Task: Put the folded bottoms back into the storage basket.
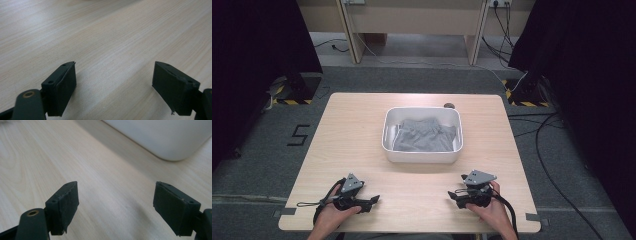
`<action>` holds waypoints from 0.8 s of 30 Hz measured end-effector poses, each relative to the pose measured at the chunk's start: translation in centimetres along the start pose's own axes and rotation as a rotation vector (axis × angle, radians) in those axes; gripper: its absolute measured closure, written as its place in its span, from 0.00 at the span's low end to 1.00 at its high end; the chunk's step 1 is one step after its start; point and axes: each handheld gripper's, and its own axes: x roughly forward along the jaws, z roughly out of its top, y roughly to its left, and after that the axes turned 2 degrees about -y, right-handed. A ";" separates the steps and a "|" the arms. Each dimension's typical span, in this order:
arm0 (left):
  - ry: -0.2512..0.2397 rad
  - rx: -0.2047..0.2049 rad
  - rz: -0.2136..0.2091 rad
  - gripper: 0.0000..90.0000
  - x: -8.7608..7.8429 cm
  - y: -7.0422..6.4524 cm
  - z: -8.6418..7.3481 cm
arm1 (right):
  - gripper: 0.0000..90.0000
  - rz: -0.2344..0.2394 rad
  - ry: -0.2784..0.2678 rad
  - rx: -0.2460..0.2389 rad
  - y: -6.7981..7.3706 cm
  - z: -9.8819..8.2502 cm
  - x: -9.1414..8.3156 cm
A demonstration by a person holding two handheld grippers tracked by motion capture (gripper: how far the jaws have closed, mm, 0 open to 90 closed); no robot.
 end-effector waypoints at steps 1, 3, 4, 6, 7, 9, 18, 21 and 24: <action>0.002 0.006 0.001 0.21 -0.1 0.0 -0.1 | 0.24 -0.005 0.003 0.003 0.0 -0.1 0.0; -0.002 0.007 0.005 0.20 -0.2 0.0 -0.2 | 0.24 -0.011 0.016 0.010 0.1 -0.6 0.1; -0.007 0.011 0.008 0.20 -0.2 0.0 -0.3 | 0.24 -0.013 0.018 0.007 0.1 -0.7 0.1; -0.010 0.027 0.014 0.20 -0.2 -0.1 -0.5 | 0.24 -0.016 0.023 0.014 0.1 -1.0 0.1; -0.011 0.040 0.022 0.19 -0.2 -0.1 -0.6 | 0.24 -0.018 0.024 0.018 0.1 -1.1 0.1; -0.013 0.041 0.018 0.16 -0.2 -0.2 -0.7 | 0.23 -0.018 0.036 0.020 0.2 -1.2 0.1; 0.003 0.057 0.002 0.09 -0.1 -0.4 -0.7 | 0.16 -0.016 0.056 0.029 0.4 -1.5 0.3; 0.013 0.063 -0.004 0.04 0.0 -0.5 -0.7 | 0.12 -0.006 0.063 0.022 0.4 -1.4 0.3; 0.021 0.068 -0.006 0.01 0.1 -0.5 -0.7 | 0.08 0.003 0.072 0.010 0.5 -1.4 0.4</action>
